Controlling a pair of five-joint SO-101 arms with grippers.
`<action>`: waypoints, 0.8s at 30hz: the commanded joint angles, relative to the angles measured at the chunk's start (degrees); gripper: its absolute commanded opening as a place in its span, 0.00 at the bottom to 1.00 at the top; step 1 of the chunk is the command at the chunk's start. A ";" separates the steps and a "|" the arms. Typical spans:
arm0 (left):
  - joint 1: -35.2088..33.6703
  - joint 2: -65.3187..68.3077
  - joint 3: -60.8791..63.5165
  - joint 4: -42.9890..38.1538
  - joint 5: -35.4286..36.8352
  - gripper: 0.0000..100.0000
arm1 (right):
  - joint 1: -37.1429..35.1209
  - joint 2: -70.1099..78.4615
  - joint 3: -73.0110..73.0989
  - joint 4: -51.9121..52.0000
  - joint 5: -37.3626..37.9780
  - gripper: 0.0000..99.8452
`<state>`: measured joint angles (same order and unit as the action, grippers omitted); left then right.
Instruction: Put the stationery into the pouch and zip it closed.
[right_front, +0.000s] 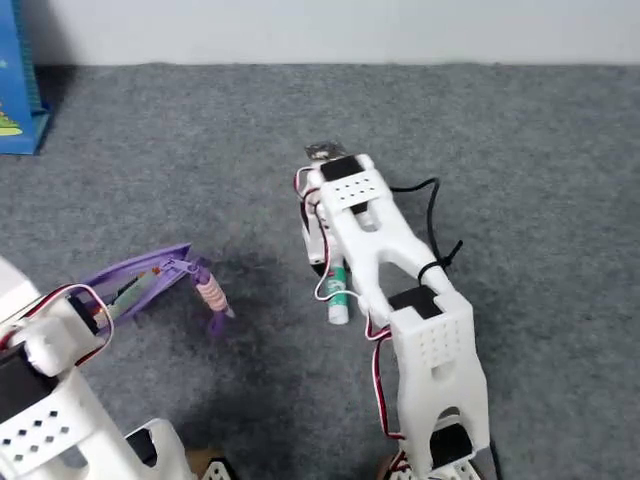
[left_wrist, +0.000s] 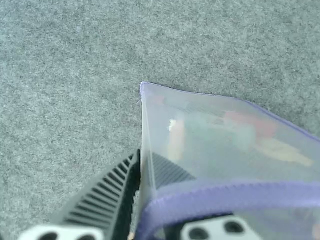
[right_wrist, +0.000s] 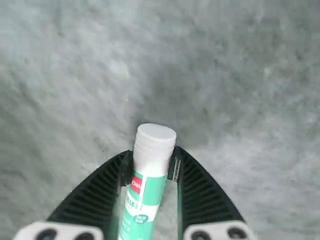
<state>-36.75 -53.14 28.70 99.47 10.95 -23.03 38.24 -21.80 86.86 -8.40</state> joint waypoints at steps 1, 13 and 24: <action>0.00 0.79 1.01 0.09 -0.62 0.01 | 0.75 -5.32 -2.11 2.77 3.25 0.01; 0.09 0.79 1.10 0.18 -0.62 0.01 | -0.31 -6.11 -0.97 6.02 3.87 0.13; -0.18 0.79 1.45 0.44 -0.62 0.01 | -0.04 -6.81 -1.05 11.65 4.92 0.11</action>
<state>-36.75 -53.14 29.05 99.47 10.95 -23.12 36.48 -21.71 96.97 -4.88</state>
